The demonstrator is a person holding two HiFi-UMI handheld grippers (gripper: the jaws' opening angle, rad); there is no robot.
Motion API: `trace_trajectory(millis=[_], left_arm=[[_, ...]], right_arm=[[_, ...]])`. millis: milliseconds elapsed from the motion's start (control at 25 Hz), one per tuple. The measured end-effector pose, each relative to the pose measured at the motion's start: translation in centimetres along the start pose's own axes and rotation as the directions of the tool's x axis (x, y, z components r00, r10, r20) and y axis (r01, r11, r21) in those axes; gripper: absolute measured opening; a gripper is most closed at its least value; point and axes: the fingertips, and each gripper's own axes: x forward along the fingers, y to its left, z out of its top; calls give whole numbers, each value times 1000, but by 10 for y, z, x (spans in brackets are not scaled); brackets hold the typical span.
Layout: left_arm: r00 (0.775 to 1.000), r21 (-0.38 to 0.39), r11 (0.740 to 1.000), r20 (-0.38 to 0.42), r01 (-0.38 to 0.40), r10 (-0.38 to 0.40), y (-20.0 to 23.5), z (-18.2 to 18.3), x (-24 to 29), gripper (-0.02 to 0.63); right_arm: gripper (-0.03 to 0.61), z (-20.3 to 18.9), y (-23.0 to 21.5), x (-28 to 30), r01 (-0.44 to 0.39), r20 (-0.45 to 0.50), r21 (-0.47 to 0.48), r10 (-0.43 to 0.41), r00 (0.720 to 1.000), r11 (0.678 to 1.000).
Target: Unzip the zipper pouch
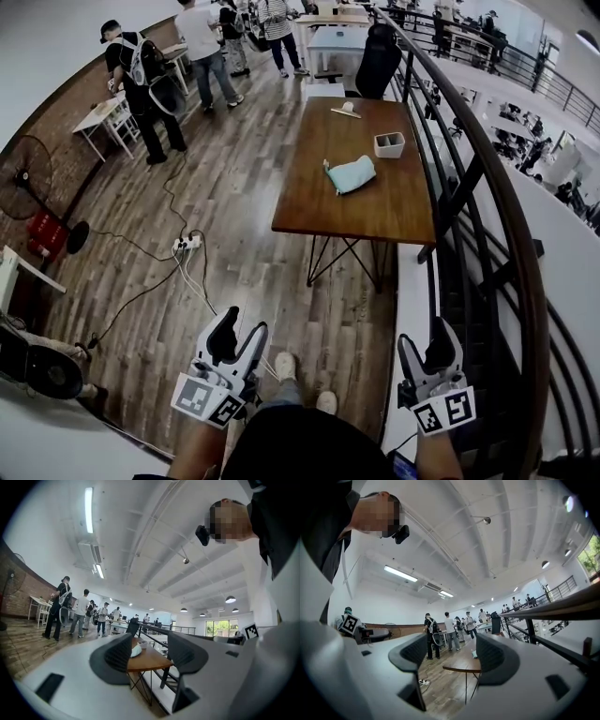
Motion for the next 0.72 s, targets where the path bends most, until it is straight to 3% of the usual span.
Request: trace_trajectory(millis=[280, 720], left_arm=[[1000, -11, 1000, 29, -6, 7, 35, -1, 30, 232], [997, -51, 997, 43, 63, -61, 99, -2, 112, 229]], right_arm=[[287, -5, -11, 27, 41, -10, -29, -41, 999, 999], [268, 7, -17, 114, 81, -10, -104, -83, 997, 991]])
